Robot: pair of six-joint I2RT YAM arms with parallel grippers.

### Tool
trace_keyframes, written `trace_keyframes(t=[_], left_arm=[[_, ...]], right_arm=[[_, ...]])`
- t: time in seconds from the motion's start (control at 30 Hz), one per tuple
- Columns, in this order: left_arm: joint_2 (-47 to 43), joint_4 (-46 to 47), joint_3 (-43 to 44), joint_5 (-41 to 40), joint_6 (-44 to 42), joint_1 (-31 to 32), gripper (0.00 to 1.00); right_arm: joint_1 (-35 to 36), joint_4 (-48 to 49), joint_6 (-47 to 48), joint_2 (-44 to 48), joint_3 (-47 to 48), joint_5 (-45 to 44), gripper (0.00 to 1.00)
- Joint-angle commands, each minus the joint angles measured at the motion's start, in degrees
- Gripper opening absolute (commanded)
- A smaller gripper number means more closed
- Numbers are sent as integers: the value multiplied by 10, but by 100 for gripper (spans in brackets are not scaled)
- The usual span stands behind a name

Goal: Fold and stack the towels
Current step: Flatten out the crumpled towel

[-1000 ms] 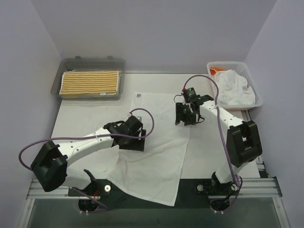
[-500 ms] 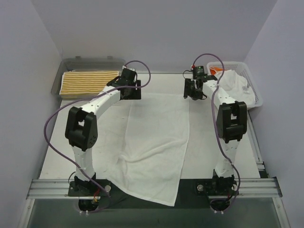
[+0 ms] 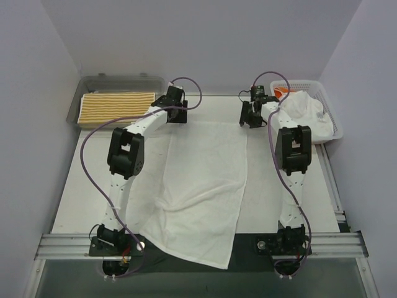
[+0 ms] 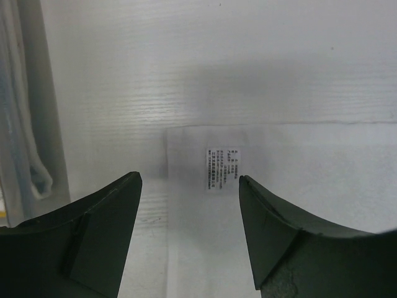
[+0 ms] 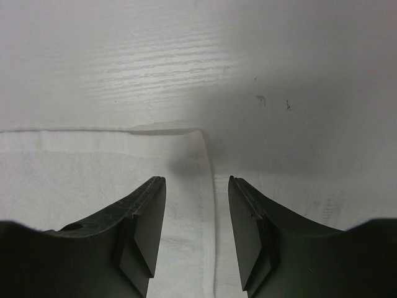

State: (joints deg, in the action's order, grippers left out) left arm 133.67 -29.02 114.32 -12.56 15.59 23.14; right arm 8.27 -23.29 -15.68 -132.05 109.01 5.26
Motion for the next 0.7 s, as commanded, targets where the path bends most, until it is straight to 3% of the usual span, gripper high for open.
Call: trace_keyframes(t=[0.0, 0.53, 0.67], left_arm=[[29, 23, 41, -10, -11, -5, 75], [94, 1, 64, -13, -2, -18, 75], [98, -3, 53, -2, 0, -18, 71]], right_arm=[[-6, -11, -29, -10, 27, -13, 45], [-14, -11, -95, -64, 45, 26, 45], [-12, -11, -96, -72, 46, 36, 41]])
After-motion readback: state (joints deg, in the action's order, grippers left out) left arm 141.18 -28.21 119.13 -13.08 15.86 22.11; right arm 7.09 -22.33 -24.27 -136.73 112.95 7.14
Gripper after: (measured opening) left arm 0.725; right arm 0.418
